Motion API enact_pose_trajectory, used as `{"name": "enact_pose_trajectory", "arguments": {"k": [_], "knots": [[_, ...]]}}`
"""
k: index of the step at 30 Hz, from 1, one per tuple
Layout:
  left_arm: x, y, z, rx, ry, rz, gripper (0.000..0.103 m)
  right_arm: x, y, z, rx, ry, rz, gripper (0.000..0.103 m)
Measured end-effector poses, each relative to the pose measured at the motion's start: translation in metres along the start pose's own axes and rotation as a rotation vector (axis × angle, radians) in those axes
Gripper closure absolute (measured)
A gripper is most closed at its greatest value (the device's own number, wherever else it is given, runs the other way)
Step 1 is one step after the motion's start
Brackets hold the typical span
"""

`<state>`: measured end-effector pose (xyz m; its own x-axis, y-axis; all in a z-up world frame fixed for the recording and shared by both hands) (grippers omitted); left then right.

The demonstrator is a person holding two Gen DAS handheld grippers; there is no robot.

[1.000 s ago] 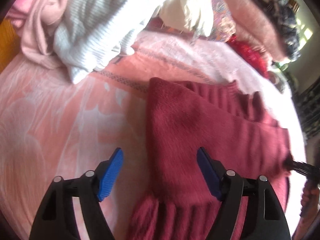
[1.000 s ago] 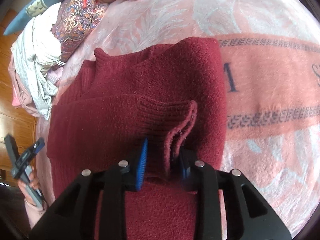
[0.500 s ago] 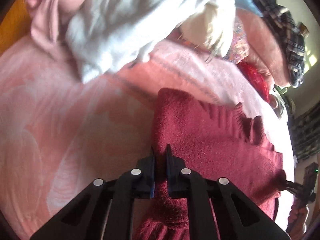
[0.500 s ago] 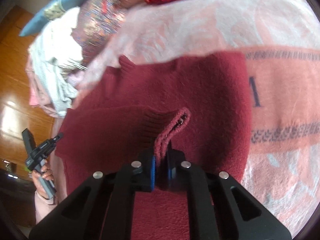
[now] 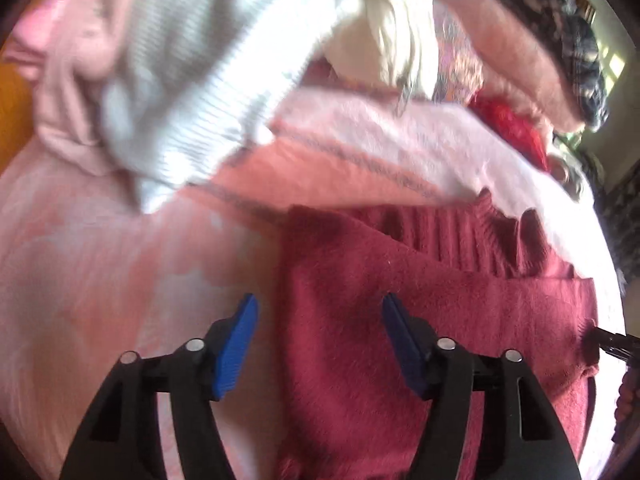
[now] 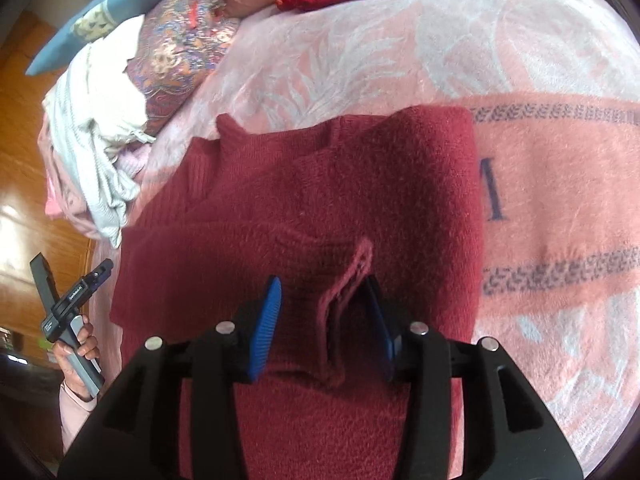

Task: Fold small clothes

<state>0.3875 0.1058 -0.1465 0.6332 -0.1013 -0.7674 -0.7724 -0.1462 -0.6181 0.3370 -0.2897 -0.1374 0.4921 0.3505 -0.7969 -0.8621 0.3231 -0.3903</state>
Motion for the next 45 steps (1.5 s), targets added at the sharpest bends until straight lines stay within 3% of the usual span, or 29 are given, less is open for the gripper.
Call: {"name": "enact_pose_trajectory", "arguments": {"k": [2,4,5,6,9,11,12,16,17,19,23,26,31,36,39,42,45], "knots": [[0.02,-0.003,-0.002,-0.009,-0.023,0.022,0.038,0.004,-0.001,-0.001,-0.002,0.006,0.001,0.07],[0.038,0.002,-0.002,-0.029,-0.016,0.067,0.055,0.004,-0.003,0.002,-0.015,-0.021,-0.003,0.096],[0.039,0.003,0.0,-0.04,-0.026,0.055,0.068,0.002,-0.004,0.003,-0.015,-0.037,-0.013,0.096],[0.032,0.001,0.002,-0.062,-0.035,0.006,0.091,-0.001,-0.005,0.005,-0.026,-0.043,-0.029,0.097],[0.008,-0.007,0.009,-0.113,-0.026,-0.145,0.093,-0.004,-0.005,0.001,-0.042,-0.032,-0.055,0.097],[0.012,-0.006,0.015,-0.12,-0.046,-0.131,0.093,0.004,-0.002,-0.005,-0.028,-0.022,-0.041,0.097],[0.022,0.0,0.018,-0.13,-0.051,-0.08,0.093,0.009,0.001,-0.007,-0.024,-0.013,-0.038,0.096],[0.028,0.01,0.017,-0.086,-0.075,-0.049,0.09,0.008,0.0,-0.005,-0.025,0.007,-0.027,0.095],[0.025,0.01,0.014,-0.064,-0.077,-0.039,0.085,0.005,0.0,-0.003,-0.026,0.006,-0.025,0.092],[0.013,0.012,0.015,-0.065,-0.061,-0.011,0.078,-0.009,0.006,0.003,-0.044,0.027,-0.013,0.071],[-0.029,0.038,0.017,-0.019,-0.036,0.05,0.051,-0.05,0.03,0.012,-0.114,0.086,-0.001,0.065],[-0.064,0.077,0.016,0.066,-0.054,0.087,0.043,-0.085,0.067,0.017,-0.146,0.101,0.019,0.059],[-0.124,0.169,0.032,0.1,-0.048,0.186,0.042,-0.131,0.154,0.011,-0.148,0.122,0.082,0.056],[-0.157,0.243,0.04,0.128,0.015,0.288,0.04,-0.159,0.239,-0.007,-0.112,0.123,0.141,0.051],[-0.166,0.259,0.039,0.175,0.008,0.273,0.038,-0.165,0.276,-0.007,-0.235,0.194,0.177,0.046],[-0.177,0.271,0.032,0.203,0.045,0.263,0.036,-0.162,0.309,-0.012,-0.216,0.193,0.261,0.046],[-0.183,0.281,0.029,0.219,0.062,0.282,0.034,-0.163,0.326,-0.012,-0.217,0.216,0.25,0.046]]}}
Point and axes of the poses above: each gripper's, at about its wrist camera, not at the fingertips, and x roughly the way its jaws point, z to its left, y to its underside, the point moved 5 cm from there along x, roughly the way its jaws point, and after that the axes turned 10 degrees about -z, right-handed, at the moved point
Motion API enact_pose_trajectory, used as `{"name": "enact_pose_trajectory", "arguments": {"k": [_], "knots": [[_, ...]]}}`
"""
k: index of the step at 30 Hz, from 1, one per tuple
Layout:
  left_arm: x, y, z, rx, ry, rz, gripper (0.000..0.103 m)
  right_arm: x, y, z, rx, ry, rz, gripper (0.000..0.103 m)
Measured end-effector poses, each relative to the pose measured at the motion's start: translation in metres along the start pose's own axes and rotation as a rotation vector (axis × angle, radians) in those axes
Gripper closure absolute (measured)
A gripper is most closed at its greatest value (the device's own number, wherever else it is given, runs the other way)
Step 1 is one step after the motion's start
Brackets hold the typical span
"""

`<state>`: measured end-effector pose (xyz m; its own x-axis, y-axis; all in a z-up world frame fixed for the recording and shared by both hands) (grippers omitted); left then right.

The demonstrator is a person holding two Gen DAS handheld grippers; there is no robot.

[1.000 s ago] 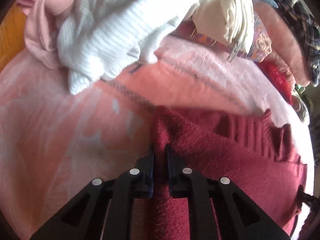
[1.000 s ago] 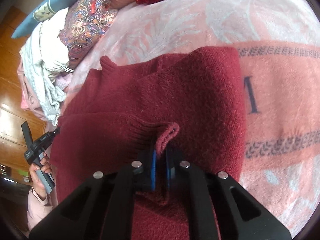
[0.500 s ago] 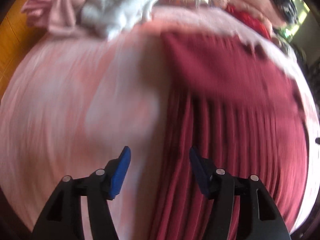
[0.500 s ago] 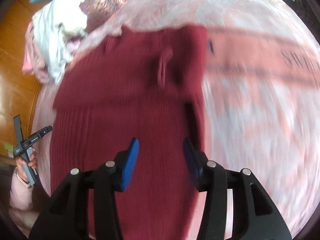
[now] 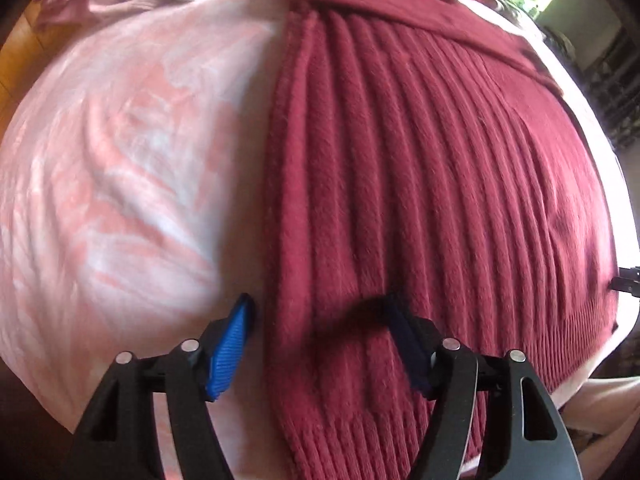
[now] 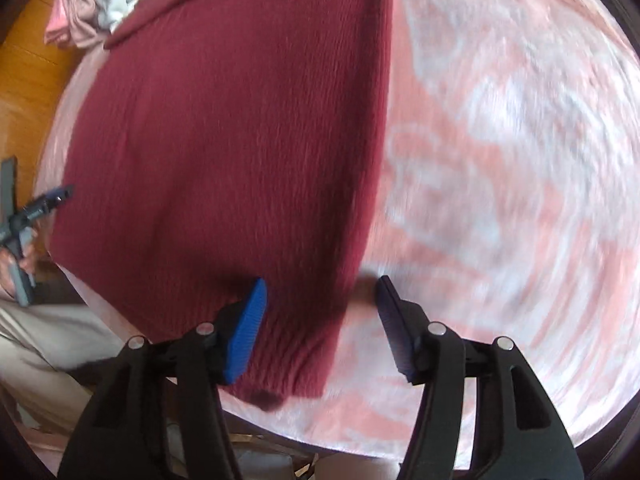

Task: Fold small clothes
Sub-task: 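Grasp the ribbed hem with the left tool while the right tool grasps the hem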

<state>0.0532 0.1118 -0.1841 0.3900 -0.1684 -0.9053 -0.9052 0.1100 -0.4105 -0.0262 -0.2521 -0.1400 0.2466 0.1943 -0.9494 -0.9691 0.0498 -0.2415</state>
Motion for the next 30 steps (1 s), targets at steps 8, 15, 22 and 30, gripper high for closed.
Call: {"name": "enact_pose_trajectory", "arguments": {"k": [8,15,22,30], "knots": [[-0.007,0.025,0.002,-0.018,0.093,0.06,0.033,-0.007,0.015,-0.003,0.111,-0.027,0.03,0.045],[-0.015,0.036,0.007,-0.03,0.155,0.076,0.074,-0.001,0.019,0.014,0.079,-0.089,0.07,0.078],[-0.021,0.024,0.002,-0.059,0.219,0.059,0.091,-0.01,0.009,0.024,0.14,-0.175,0.062,0.097],[-0.047,-0.021,-0.006,-0.115,0.298,-0.016,0.092,-0.039,-0.045,0.025,0.247,-0.262,-0.047,0.097]]}}
Point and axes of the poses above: each gripper's, at about its wrist camera, not at the fingertips, and x roughly the way its jaws point, z to its left, y to its underside, the point moved 5 cm from there along x, roughly the way its jaws point, and after that the axes turned 10 degrees about -z, right-handed, at the moved point
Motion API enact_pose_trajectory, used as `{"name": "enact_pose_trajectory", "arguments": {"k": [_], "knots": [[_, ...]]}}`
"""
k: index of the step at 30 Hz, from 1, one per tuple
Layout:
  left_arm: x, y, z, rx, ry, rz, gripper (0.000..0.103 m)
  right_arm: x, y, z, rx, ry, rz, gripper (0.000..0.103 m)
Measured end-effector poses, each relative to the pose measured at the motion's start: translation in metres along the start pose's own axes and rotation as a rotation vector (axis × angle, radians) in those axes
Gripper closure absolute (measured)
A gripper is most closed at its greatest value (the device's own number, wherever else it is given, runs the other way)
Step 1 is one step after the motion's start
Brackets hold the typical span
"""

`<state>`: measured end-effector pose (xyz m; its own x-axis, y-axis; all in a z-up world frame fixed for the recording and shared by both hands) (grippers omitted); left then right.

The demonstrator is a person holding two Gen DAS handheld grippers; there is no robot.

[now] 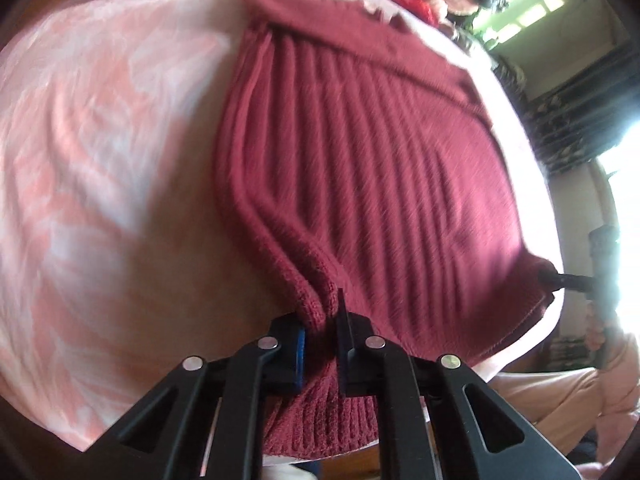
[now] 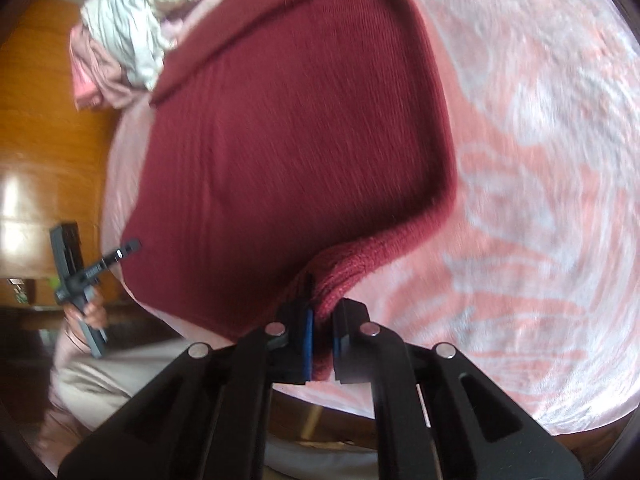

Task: Fold small clothes
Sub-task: 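Grasp the ribbed hem with the left tool while the right tool grasps the hem, then lift the hem with both tools and fold it up over the chest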

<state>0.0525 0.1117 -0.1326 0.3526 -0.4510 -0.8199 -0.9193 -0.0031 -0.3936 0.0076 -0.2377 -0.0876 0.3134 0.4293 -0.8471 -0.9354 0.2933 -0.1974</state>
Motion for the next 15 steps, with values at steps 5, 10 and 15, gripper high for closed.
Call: {"name": "enact_pose_trajectory", "arguments": {"k": [5,10,15], "knots": [[-0.012,-0.04,0.005,-0.065,-0.003,-0.026,0.092,-0.002,-0.038,-0.004,0.092,-0.017,-0.057,0.097],[0.002,-0.085,0.018,-0.255,-0.057,-0.05,0.092,0.008,-0.079,-0.015,0.209,-0.004,-0.113,0.097],[0.046,-0.112,0.031,-0.389,-0.171,-0.022,0.087,0.038,-0.119,-0.033,0.27,0.039,-0.134,0.084]]}}
Point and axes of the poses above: each gripper's, at about its wrist camera, not at the fingertips, and x roughly the way its jaws point, z to its left, y to its underside, the point moved 5 cm from there along x, roughly the way its jaws point, and after that the axes turned 10 degrees about -z, right-handed, at the moved point
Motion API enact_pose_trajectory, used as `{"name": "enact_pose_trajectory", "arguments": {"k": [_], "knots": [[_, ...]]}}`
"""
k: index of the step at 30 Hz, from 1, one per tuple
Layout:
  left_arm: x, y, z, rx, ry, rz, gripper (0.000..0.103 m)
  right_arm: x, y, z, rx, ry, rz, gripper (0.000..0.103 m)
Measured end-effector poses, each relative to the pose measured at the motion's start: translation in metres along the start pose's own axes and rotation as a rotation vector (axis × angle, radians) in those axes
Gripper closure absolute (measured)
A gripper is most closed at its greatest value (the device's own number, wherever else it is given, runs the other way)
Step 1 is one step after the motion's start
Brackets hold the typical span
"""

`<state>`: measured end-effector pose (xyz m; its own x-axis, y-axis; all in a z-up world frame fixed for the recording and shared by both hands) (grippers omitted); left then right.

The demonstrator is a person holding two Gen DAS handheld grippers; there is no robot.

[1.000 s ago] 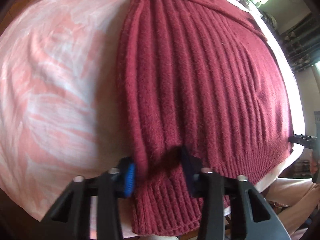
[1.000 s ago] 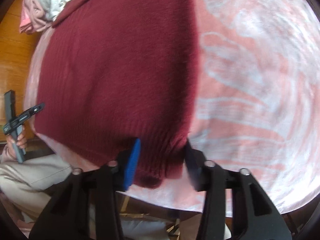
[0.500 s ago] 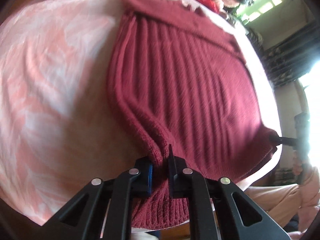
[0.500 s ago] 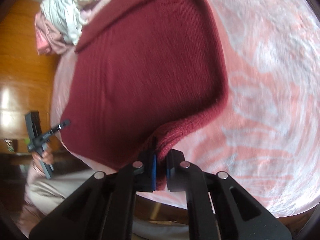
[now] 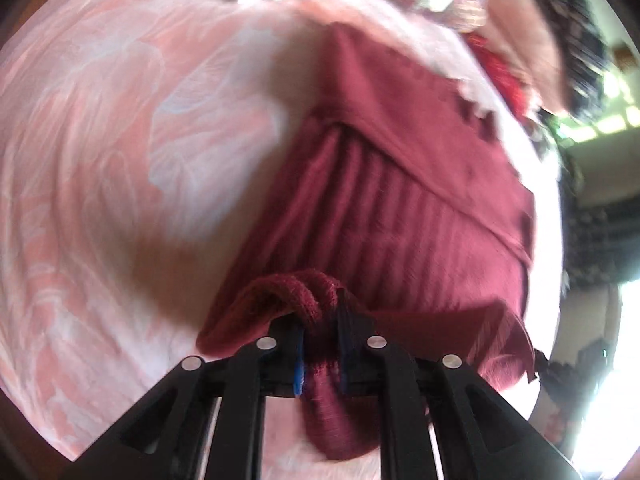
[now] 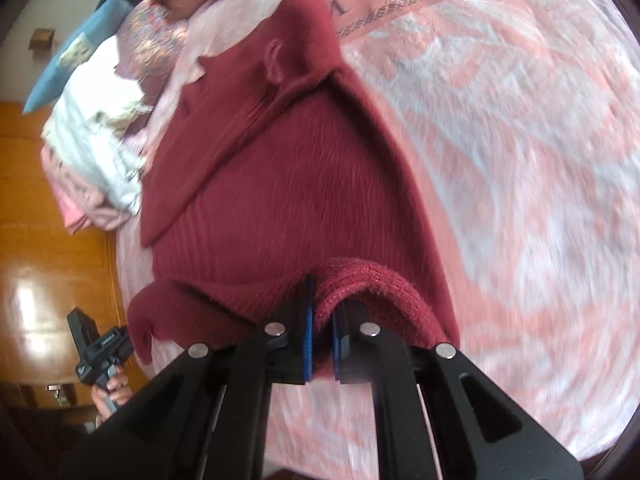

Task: Fold small clothes
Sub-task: 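Lift the hem with both tools and fold it up over the chest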

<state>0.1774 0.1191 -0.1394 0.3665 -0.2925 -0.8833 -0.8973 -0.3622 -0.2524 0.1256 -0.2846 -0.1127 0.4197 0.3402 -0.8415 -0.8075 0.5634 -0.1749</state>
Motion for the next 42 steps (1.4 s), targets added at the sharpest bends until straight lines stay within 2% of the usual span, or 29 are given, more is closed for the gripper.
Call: {"name": "enact_pose_trajectory", "arguments": {"k": [1,2,6,7,9,11,13,19,25,33,36,38,40,41,42], "knots": [[0.006,-0.003,0.003,-0.022,-0.002,0.019,0.084,0.0,-0.005,-0.007,0.012,0.01,-0.009,0.076],[0.008,-0.004,0.007,-0.043,0.003,0.027,0.084,0.001,-0.013,-0.014,0.023,0.016,-0.02,0.076],[-0.01,-0.021,0.02,-0.121,0.053,-0.023,0.083,-0.013,-0.029,-0.03,0.005,0.061,-0.082,0.063],[-0.023,-0.027,0.022,-0.109,0.054,-0.077,0.081,-0.014,-0.035,-0.031,-0.003,0.059,-0.104,0.063],[-0.043,-0.035,0.018,-0.032,0.027,-0.17,0.062,-0.028,-0.044,-0.038,-0.011,0.061,-0.153,0.063],[-0.062,-0.038,0.01,0.07,-0.012,-0.256,0.059,-0.033,-0.047,-0.039,-0.015,0.047,-0.174,0.063],[-0.068,-0.039,0.002,0.14,-0.021,-0.294,0.058,-0.035,-0.048,-0.039,-0.032,0.033,-0.174,0.062],[-0.045,-0.035,-0.008,0.231,-0.096,-0.268,0.056,-0.016,-0.039,-0.013,-0.184,0.053,-0.1,0.047],[-0.024,-0.032,-0.01,0.268,-0.116,-0.228,0.049,0.003,-0.04,-0.002,-0.264,0.083,-0.058,0.044],[0.005,-0.03,-0.024,0.369,-0.137,-0.19,0.048,0.037,-0.035,0.009,-0.435,0.149,0.011,0.042],[0.017,-0.03,-0.027,0.405,-0.17,-0.183,0.047,0.049,-0.035,0.01,-0.474,0.161,0.031,0.04],[0.022,-0.028,-0.028,0.43,-0.185,-0.179,0.047,0.053,-0.033,0.014,-0.533,0.171,0.029,0.045],[0.028,-0.027,-0.03,0.471,-0.218,-0.181,0.047,0.054,-0.031,0.02,-0.613,0.17,0.021,0.066],[0.031,-0.026,-0.031,0.492,-0.241,-0.183,0.047,0.053,-0.03,0.023,-0.634,0.153,0.021,0.073],[0.034,-0.025,-0.031,0.507,-0.258,-0.185,0.048,0.052,-0.029,0.025,-0.649,0.144,0.017,0.088]]}}
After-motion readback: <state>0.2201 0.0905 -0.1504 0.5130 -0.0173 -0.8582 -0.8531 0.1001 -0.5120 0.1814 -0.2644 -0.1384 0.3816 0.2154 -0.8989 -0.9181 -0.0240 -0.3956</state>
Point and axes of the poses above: each gripper's, at about its wrist camera, not at the fingertips, and x roughly the way its jaws point, z to its left, y to its underside, the point moved 5 cm from there along x, roughly the way its jaws point, and after that the axes turned 10 degrees about -z, right-handed, at the moved point
